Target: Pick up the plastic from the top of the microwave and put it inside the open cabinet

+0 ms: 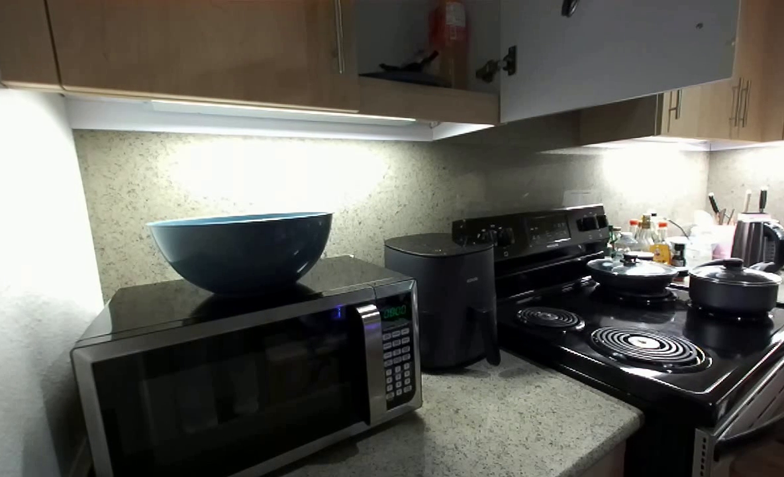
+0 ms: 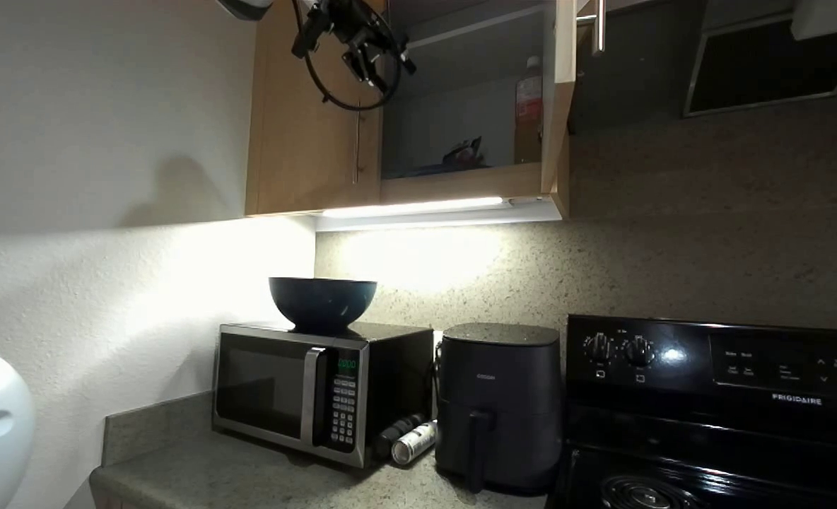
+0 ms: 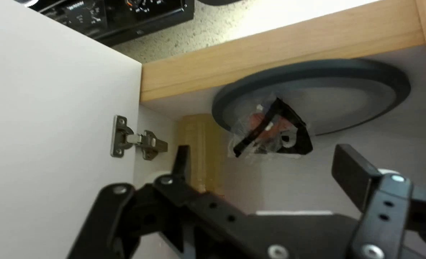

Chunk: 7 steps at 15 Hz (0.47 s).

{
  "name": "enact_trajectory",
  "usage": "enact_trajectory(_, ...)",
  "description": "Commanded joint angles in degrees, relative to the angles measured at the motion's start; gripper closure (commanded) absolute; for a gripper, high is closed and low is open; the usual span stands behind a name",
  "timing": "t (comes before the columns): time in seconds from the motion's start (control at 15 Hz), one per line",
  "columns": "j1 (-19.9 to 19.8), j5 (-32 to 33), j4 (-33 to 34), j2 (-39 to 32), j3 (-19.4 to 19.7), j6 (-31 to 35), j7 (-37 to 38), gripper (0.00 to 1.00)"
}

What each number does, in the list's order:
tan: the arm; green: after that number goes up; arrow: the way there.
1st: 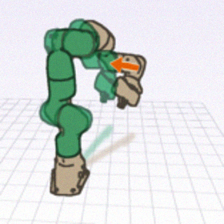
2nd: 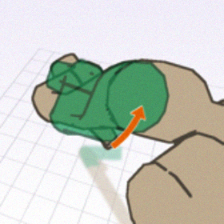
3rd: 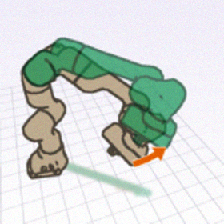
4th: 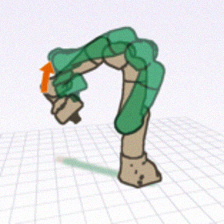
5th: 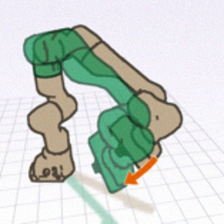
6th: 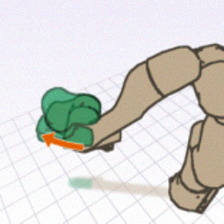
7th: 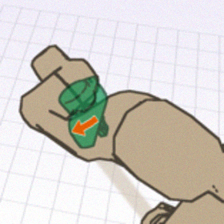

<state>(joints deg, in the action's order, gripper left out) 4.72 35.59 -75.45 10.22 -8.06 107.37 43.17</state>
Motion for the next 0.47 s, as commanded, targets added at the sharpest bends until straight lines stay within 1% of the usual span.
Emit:
enact_trajectory(0.0,0.3,-4.9,-10.1,7.6,1.1,-2.3,2.2,0.0)
enact_trajectory(0.07,0.2,-6.1,-12.0,8.7,1.5,-2.5,3.1,0.0)
enact_trajectory(0.13,-2.1,-4.4,-5.8,4.6,-1.0,-2.3,0.7,0.0)
enact_trajectory(0.27,-2.4,-5.4,-8.8,6.6,-0.7,-2.3,1.3,0.0)
enact_trajectory(0.4,-2.5,-5.5,-9.9,7.2,-0.6,-2.3,1.6,0.0)
